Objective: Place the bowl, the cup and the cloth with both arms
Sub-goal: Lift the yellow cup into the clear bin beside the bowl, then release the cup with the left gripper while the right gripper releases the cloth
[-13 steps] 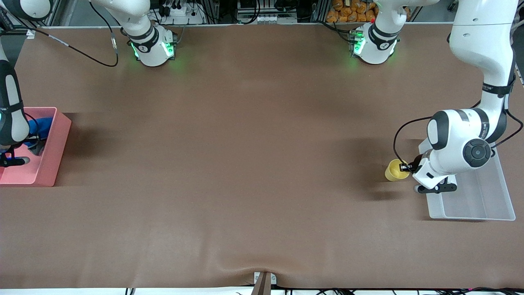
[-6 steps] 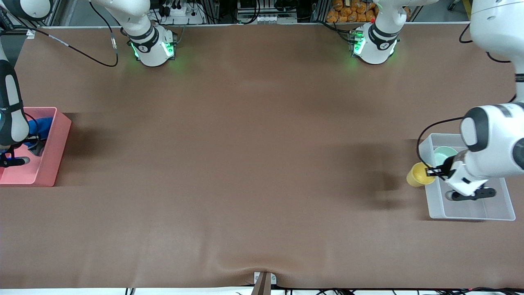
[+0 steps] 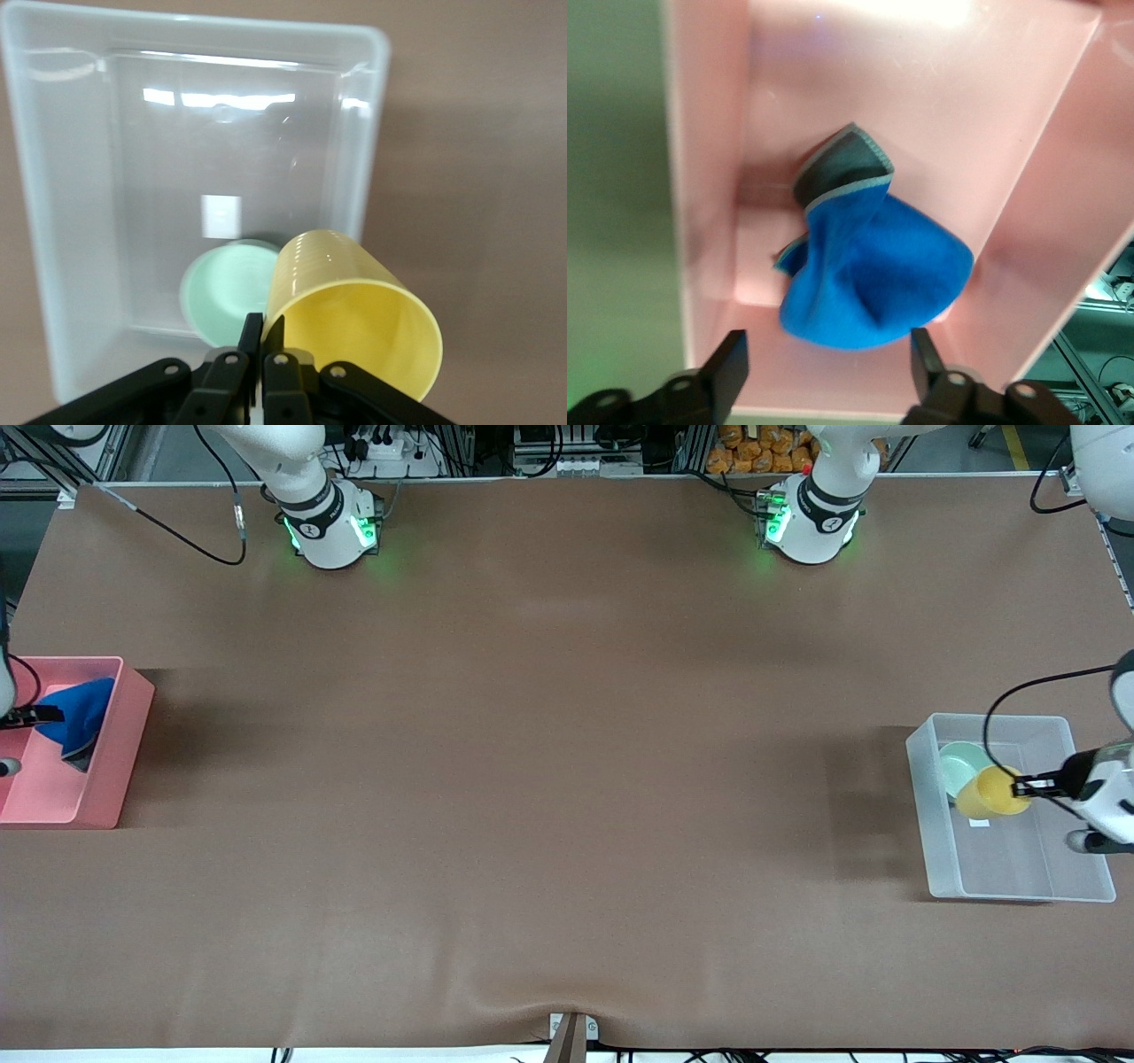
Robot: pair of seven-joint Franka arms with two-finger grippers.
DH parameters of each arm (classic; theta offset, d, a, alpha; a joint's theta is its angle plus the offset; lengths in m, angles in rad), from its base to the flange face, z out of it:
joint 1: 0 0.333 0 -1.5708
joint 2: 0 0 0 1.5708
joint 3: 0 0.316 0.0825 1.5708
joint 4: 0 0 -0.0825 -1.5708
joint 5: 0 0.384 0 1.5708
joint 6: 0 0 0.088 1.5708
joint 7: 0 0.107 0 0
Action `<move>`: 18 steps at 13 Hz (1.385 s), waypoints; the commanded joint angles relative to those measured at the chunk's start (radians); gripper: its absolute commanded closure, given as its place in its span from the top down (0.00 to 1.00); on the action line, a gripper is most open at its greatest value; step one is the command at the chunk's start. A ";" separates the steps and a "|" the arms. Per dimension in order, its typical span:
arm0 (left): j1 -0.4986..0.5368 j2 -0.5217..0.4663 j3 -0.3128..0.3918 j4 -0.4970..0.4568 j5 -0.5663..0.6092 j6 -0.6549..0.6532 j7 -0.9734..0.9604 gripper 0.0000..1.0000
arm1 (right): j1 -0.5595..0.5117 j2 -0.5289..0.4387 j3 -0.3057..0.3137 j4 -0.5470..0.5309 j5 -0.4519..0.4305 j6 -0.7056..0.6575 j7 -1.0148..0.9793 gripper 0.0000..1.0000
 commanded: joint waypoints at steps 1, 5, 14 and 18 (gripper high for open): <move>-0.002 0.093 0.035 0.111 -0.022 -0.019 0.057 0.00 | -0.003 -0.098 0.054 0.003 0.026 -0.094 -0.008 1.00; 0.016 0.188 0.036 0.134 -0.076 0.144 0.060 0.00 | 0.032 -0.166 0.063 -0.006 0.124 -0.135 0.021 1.00; 0.013 0.257 0.033 0.129 -0.143 0.247 0.058 0.00 | 0.288 -0.193 0.063 -0.018 0.249 -0.261 0.441 1.00; 0.013 0.296 0.030 0.125 -0.143 0.290 0.060 0.00 | 0.379 -0.241 0.063 -0.016 0.256 -0.272 0.505 1.00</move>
